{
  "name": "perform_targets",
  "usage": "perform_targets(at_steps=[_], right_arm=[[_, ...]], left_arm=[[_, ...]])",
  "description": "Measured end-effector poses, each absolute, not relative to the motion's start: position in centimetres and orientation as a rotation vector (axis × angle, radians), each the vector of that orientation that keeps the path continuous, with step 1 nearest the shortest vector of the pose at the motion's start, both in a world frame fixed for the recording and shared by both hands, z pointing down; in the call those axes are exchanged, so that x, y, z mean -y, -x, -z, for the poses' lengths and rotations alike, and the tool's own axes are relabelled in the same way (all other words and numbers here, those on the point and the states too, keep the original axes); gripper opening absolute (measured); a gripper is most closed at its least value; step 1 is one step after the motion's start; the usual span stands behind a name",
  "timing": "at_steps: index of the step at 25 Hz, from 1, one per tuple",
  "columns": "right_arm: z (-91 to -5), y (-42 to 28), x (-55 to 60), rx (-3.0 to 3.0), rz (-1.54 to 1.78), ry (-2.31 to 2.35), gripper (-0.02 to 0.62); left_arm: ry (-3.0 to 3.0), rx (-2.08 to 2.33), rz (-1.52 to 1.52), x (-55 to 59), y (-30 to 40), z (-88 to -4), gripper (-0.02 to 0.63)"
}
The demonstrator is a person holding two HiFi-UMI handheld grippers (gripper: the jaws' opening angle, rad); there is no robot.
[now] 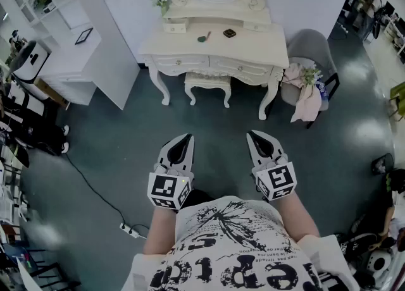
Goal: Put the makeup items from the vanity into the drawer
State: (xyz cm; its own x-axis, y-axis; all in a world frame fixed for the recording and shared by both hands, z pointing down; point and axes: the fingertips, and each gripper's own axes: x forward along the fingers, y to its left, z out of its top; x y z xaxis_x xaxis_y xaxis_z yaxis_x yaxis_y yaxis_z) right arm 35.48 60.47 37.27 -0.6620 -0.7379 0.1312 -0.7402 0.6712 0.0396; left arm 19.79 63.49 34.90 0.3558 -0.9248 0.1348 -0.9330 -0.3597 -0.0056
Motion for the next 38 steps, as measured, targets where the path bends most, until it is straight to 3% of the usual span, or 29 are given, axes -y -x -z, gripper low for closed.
perform_targets(at_steps=[22, 38], right_arm=[[-40.1, -35.1, -57.5, 2.710, -0.125, -1.201, 0.018], [-42.1, -22.8, -39.6, 2.606, -0.152, -1.239, 0.018]], left_arm=[[-2.502, 1.686, -0.214, -61.3, -19.8, -36.9, 0.021], [-2.494, 1.632, -0.186, -42.7, -6.6, -38.2, 0.020]])
